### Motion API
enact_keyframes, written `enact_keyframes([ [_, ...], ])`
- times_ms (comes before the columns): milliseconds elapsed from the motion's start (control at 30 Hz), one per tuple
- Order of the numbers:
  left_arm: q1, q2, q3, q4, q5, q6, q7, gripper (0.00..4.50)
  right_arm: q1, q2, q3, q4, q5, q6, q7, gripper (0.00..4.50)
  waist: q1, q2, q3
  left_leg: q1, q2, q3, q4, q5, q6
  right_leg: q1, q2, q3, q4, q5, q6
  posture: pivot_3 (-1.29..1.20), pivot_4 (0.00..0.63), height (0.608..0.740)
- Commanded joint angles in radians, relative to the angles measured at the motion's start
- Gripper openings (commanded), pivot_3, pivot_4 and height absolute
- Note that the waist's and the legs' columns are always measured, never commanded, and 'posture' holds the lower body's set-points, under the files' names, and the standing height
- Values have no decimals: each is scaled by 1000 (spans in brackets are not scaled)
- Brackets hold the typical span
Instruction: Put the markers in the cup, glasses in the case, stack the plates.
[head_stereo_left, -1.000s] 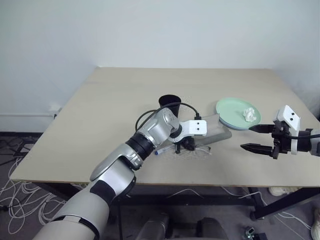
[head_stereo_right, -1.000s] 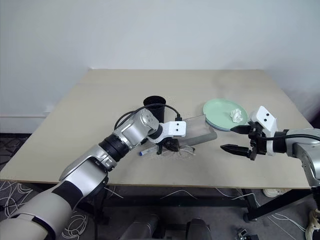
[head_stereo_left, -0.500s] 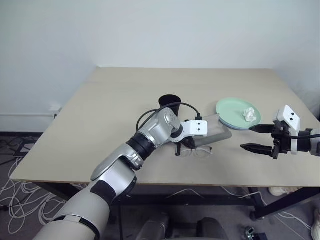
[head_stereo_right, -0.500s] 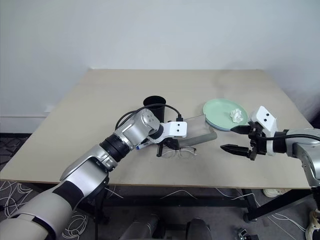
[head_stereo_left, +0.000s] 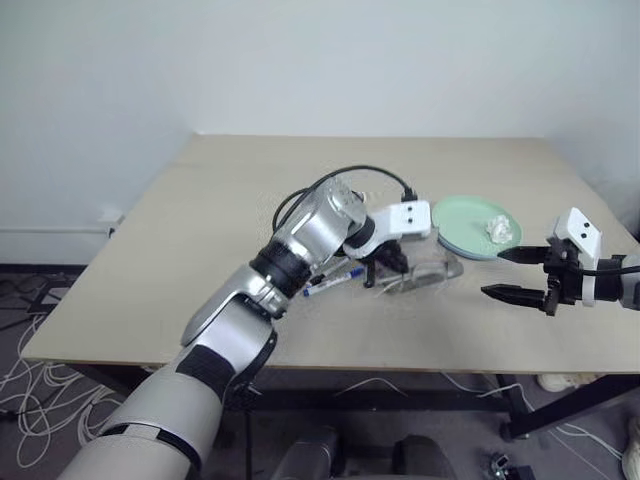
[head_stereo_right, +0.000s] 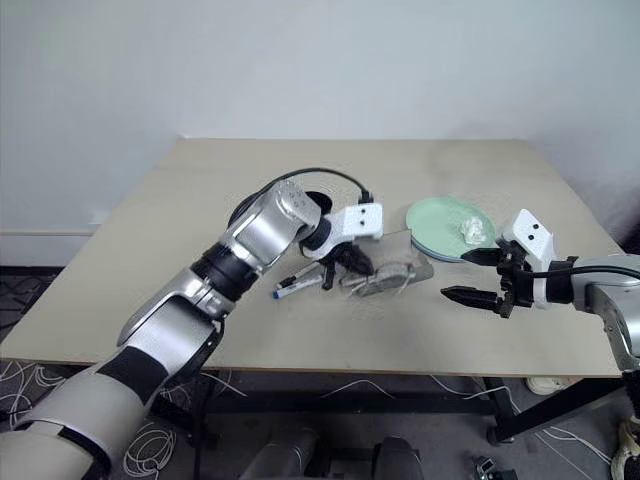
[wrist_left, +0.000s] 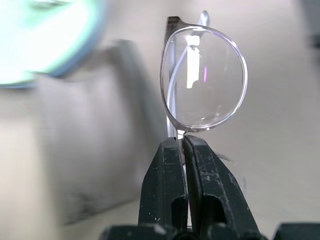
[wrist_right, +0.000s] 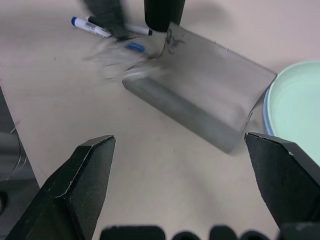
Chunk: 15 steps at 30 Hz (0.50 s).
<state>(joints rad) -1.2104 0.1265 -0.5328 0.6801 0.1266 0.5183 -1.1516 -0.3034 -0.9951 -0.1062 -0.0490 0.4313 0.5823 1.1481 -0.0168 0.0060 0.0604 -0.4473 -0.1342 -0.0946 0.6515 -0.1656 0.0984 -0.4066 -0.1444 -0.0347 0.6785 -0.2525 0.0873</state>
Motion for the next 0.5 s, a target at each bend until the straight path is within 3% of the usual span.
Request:
enact_keyframes([
  [33, -54, -35, 40, 94, 10, -39, 67, 20, -16, -9, -38, -10, 15, -6, 2, 4500, 0, 0, 0, 0, 0, 0, 0, 0, 0, 0, 0, 0, 0, 0, 0, 0, 0, 692],
  [267, -109, -146, 83, 326, 40, -132, 255, 20, 4, -9, -52, -32, 22, 2, -6, 4500, 0, -1, 0, -1, 0, 0, 1, 0, 0, -1, 1, 2, -1, 0, 0, 0, 0, 692],
  [500, -128, -208, 114, 438, 61, -190, 346, 20, 41, -6, -75, -69, 34, 18, -20, 4500, -1, -1, 0, -1, 0, 0, 3, -1, 1, 0, 1, 2, -1, 0, 1, 0, 0, 692],
])
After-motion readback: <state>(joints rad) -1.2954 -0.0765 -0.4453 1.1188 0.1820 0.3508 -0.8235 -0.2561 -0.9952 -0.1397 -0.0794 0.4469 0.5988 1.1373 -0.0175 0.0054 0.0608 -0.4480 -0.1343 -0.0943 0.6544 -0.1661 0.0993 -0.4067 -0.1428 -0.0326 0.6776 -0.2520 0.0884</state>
